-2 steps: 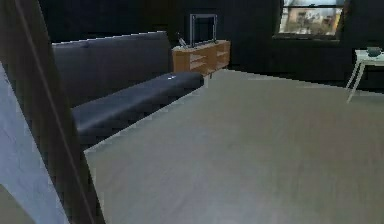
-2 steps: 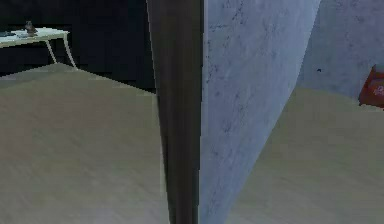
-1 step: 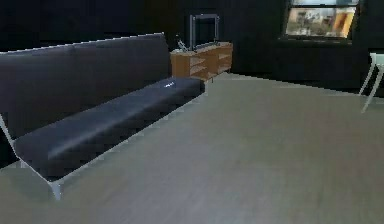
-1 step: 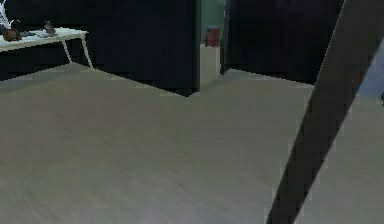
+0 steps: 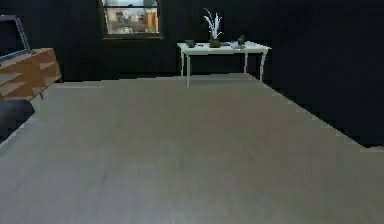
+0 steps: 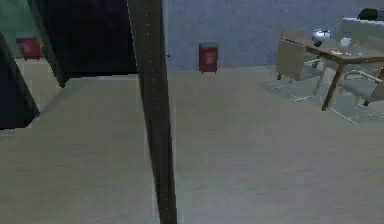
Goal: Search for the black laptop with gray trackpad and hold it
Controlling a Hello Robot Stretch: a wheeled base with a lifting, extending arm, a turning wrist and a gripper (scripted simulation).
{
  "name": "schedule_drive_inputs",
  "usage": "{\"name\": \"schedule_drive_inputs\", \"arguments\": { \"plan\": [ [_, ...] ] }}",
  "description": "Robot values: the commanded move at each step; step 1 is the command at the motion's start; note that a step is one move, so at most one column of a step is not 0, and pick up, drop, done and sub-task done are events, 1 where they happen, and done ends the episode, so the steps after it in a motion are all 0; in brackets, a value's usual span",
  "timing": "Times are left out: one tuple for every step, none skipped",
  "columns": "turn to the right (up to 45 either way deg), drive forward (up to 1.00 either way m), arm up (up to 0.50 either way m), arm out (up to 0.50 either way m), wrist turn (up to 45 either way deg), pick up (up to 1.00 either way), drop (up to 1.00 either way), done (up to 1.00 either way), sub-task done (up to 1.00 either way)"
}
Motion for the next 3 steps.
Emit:
{"name": "schedule_drive_inputs", "arguments": {
  "plan": [
    [39.0,0.00,0.00,0.00,0.0,0.00,0.00,0.00,0.00],
    [0.0,0.50,0.00,0.00,0.0,0.00,0.00,0.00,0.00],
    [21.0,0.00,0.00,0.00,0.0,0.00,0.00,0.00,0.00]
  ]
}}
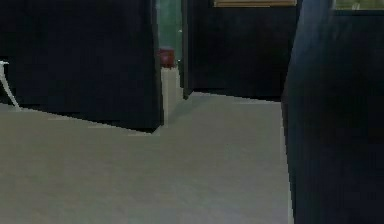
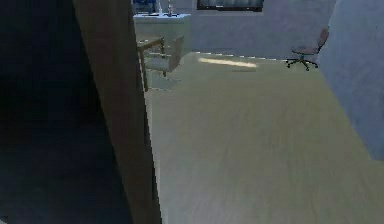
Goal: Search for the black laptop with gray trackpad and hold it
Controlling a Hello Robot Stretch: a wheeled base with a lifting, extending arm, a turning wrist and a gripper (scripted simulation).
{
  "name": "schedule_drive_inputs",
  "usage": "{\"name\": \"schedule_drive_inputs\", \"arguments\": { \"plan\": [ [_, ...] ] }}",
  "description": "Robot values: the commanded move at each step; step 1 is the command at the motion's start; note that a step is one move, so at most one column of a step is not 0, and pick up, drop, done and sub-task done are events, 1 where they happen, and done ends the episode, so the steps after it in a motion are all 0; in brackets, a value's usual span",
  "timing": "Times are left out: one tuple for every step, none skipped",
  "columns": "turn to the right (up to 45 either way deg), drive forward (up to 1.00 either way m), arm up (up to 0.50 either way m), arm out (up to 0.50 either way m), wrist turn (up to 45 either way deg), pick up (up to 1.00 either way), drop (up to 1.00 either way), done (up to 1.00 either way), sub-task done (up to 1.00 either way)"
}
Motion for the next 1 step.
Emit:
{"name": "schedule_drive_inputs", "arguments": {
  "plan": [
    [0.0,1.00,0.00,0.00,0.0,0.00,0.00,0.00,0.00]
  ]
}}
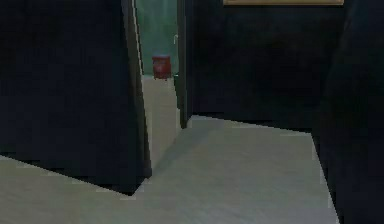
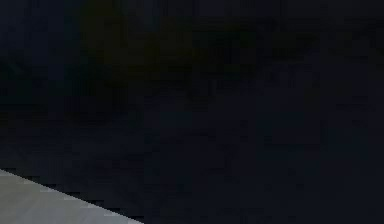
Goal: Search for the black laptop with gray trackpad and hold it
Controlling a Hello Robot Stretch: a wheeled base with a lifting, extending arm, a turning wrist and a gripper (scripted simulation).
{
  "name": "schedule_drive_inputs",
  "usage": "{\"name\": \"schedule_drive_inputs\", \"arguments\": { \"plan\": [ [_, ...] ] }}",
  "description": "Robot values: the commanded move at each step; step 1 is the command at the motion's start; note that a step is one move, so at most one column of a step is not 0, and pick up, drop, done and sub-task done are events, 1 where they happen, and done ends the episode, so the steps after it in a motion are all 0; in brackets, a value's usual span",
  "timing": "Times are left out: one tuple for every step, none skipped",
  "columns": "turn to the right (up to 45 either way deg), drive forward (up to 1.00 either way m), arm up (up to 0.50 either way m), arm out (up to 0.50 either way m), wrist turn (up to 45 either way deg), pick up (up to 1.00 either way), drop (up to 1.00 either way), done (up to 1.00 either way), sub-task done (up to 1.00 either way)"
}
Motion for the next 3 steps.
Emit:
{"name": "schedule_drive_inputs", "arguments": {
  "plan": [
    [0.0,1.00,0.00,0.00,0.0,0.00,0.00,0.00,0.00],
    [0.0,0.65,0.00,0.00,0.0,0.00,0.00,0.00,0.00],
    [-39.0,0.00,0.00,0.00,0.0,0.00,0.00,0.00,0.00]
  ]
}}
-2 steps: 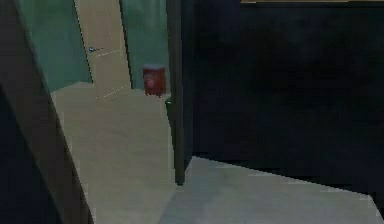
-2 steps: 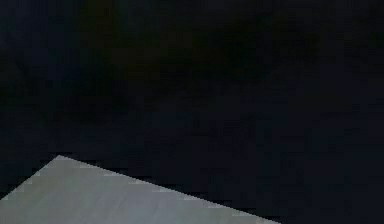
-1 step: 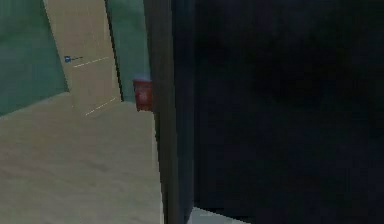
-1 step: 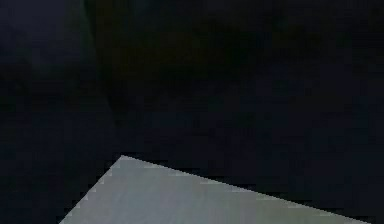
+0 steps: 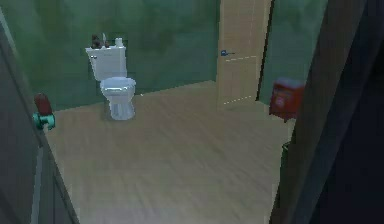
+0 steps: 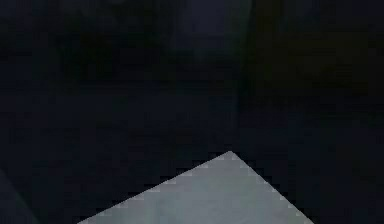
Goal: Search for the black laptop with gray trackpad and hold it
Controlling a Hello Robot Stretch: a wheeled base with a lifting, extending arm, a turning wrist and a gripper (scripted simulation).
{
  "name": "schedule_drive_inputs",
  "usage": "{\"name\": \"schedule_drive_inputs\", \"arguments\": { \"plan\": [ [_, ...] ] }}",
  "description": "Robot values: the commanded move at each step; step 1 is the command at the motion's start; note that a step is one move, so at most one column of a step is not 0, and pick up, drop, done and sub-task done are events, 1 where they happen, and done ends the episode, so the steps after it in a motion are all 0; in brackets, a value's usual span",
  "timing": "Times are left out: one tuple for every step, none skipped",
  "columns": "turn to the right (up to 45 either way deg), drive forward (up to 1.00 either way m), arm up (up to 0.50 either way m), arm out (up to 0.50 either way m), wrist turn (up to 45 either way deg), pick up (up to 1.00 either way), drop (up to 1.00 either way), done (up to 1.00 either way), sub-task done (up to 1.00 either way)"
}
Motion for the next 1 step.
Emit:
{"name": "schedule_drive_inputs", "arguments": {
  "plan": [
    [0.0,1.00,0.00,0.00,0.0,0.00,0.00,0.00,0.00]
  ]
}}
